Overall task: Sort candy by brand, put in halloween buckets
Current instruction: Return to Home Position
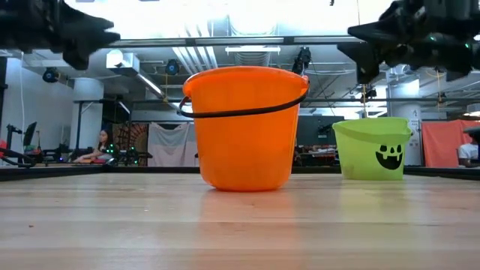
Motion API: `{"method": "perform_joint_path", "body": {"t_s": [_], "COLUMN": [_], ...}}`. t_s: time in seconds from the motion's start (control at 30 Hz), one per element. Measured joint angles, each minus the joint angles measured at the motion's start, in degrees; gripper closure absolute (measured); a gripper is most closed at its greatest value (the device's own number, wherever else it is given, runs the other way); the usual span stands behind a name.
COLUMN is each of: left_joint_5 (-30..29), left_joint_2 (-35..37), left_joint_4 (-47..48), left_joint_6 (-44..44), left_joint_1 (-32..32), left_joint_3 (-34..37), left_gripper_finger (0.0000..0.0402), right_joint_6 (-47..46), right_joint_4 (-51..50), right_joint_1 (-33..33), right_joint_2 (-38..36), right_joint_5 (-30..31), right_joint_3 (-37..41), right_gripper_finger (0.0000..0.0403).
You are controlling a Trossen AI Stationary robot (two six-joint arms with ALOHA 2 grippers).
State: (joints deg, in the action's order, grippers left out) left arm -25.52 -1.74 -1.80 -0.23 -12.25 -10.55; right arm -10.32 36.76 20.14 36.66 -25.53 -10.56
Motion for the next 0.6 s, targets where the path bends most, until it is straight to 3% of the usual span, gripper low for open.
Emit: {"method": "perform_joint_path", "body": {"t_s": [0.27,0.47,0.6], "left_joint_5": [-1.5,-3.7,-4.4], "left_joint_2": [1.5,-1.1,-3.2], "left_joint_4": [-2.3,-2.4,-2.1], "left_joint_6": [1.3,5.8,7.1], "left_joint_1": [0.1,0.2,0.3], "left_joint_3": [8.1,9.9,9.7], "left_gripper_finger": [0.0249,0.0249,0.0249], "right_joint_6": [-4.1,-3.0,-9.3], "right_joint_4": [19.0,19.3,19.2], "right_joint_1": [0.0,-0.1,-0.1], "right_joint_2": [-1.5,-1.5,-1.3], "right_joint_5": [0.7,0.1,0.1], "right_joint_3": [9.8,9.8,9.8], "right_gripper_finger": [0.0225,0.0225,0.0225]}}
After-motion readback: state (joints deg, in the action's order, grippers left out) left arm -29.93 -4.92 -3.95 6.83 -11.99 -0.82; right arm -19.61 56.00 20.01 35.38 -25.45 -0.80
